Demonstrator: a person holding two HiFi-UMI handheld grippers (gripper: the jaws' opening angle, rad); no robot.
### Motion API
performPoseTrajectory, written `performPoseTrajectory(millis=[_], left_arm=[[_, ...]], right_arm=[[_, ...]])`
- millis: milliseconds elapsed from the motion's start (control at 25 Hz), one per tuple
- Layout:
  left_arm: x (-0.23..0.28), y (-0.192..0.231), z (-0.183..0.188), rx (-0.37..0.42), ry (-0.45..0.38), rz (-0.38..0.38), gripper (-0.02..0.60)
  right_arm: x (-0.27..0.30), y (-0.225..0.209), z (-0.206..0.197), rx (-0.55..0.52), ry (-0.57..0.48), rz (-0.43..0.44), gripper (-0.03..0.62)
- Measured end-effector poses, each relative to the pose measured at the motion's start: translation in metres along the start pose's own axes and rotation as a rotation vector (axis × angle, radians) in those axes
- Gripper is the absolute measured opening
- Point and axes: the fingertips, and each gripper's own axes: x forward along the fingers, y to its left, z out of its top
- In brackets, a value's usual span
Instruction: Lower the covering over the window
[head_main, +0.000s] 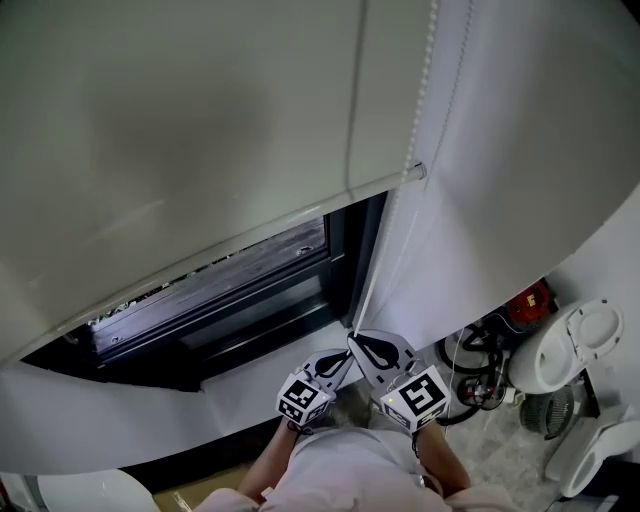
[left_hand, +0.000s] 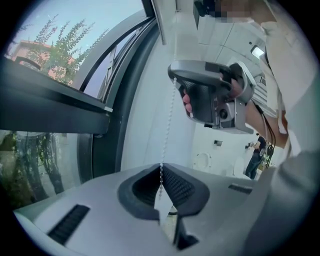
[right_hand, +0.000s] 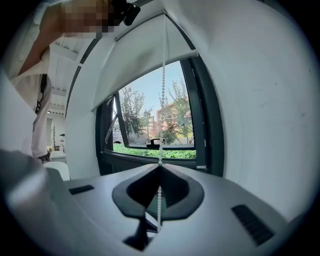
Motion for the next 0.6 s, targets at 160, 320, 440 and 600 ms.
performPoseTrajectory(millis=[160, 320, 440, 600], left_arm=[[0.004, 0.002, -0.012, 0.002, 0.028, 0.0, 0.02], [0.006, 0.002, -0.026, -0.011, 0.058, -0.001, 0.02], [0.007, 0.003, -0.035, -0.018, 0.079, 0.001, 0.02], [0.009, 0.003, -0.05, -0.015, 0.117, 0.0, 0.02]], right_arm=[[0.003, -0.002, -0.015, 0.015, 0.025, -0.011, -0.005], [0.006, -0.005, -0.029, 0.031, 0.045, -0.015, -0.005], [0.008, -0.006, -0.038, 0.044, 0.053, -0.016, -0.005], [0.01, -0.008, -0.054, 0.053, 0.074, -0.015, -0.005]])
